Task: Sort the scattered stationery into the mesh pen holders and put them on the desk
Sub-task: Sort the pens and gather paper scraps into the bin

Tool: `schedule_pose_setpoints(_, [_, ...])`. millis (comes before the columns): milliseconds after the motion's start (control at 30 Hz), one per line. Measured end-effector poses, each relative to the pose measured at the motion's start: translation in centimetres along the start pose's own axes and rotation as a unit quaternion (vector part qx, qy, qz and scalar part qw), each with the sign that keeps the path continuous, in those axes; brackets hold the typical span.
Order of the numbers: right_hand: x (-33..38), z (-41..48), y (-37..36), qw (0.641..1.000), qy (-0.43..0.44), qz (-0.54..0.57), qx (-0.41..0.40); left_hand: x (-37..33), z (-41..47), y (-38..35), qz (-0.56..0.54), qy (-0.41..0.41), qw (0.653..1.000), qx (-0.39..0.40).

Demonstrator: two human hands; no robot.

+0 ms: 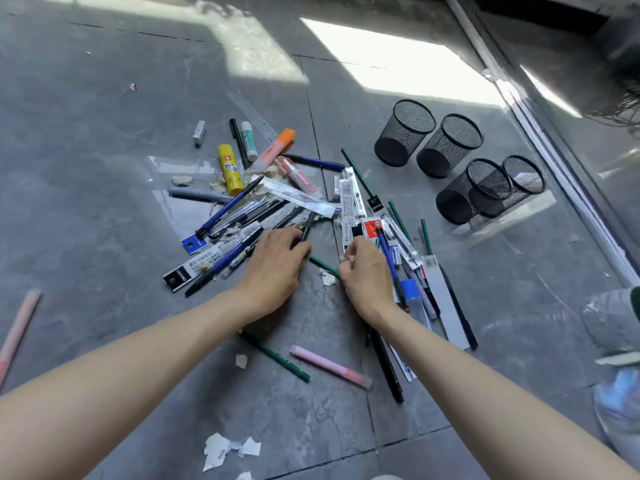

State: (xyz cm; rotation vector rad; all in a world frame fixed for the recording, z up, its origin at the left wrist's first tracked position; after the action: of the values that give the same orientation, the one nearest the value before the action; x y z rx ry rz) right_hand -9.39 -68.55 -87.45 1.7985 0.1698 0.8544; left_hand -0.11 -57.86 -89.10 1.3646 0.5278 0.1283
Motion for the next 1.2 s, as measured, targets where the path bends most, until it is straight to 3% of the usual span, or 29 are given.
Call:
schedule_pose_setpoints(167, [-0.3, 0.5, -0.3, 0.999, 0.026, 0.014, 0.024, 1.4, -0.5, 1.0, 0.049, 0.027, 0.998, -0.006])
schedule_pose_setpoints(333, [0.7, 2.8, 0.3, 1.000, 0.020, 0.009, -0.002, -1.3, 1.0, 0.8, 0.038, -0.011, 0.999, 0.005])
schedule_pose_setpoints(433, [1.1, 4.1, 0.5, 0.998, 0.003, -0.055, -0.025, -0.5, 3.2, 0.9, 0.019, 0.032, 0.999, -0.002])
schedule_pose_setpoints(533, [1.0, 4.4, 0.0, 0.993, 0.012, -0.109, -0.033, 0.2, 5.3, 0.3, 0.028, 0.024, 0.999, 0.031])
schedule_pose_setpoints(667, [-0.7, 4.3, 2.0, 0.993, -0.041, 0.006, -0.108, 0.7, 6.5, 1.8, 0.084, 0.002, 0.996, -0.027])
schedule_pose_setpoints(800, [-2.9, 4.6, 3.0, 0.980, -0.087, 0.133, -0.119, 1.9, 7.0, 2.4, 0.089, 0.067, 0.992, -0.052])
schedule_pose_setpoints(900, [-3.6, 4.9, 3.5, 0.977, -0.077, 0.166, -0.109, -0.1, 8.0, 1.9, 0.071, 0.020, 0.995, -0.066])
schedule_pose_setpoints(1000, [-3.5, 4.4, 4.0, 0.981, -0.070, 0.140, -0.111, -2.9, 8.5, 0.1, 0.046, -0.064, 0.996, -0.031])
schedule_pose_setpoints(1100, [-3.8, 3.9, 4.4, 0.984, -0.075, 0.109, -0.118, -4.1, 8.8, -1.1, -0.002, -0.045, 0.999, -0.025])
schedule_pose_setpoints(1200, [-3.9, 3.6, 4.0, 0.992, -0.065, 0.004, -0.104, -5.8, 8.6, -2.9, -0.011, -0.074, 0.997, 0.012])
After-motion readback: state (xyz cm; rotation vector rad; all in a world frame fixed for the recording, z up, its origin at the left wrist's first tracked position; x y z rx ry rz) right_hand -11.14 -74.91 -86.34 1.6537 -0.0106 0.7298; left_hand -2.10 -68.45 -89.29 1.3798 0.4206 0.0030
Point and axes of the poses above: each hand's wrist, its own z-axis towards the middle knuckle, its own y-axis out of the back of the hand, x = y × z, the point moved 9 cm from there along z, towards the middle knuckle, and after that the axes turned 5 degrees about -y, right-handed, at the moved point
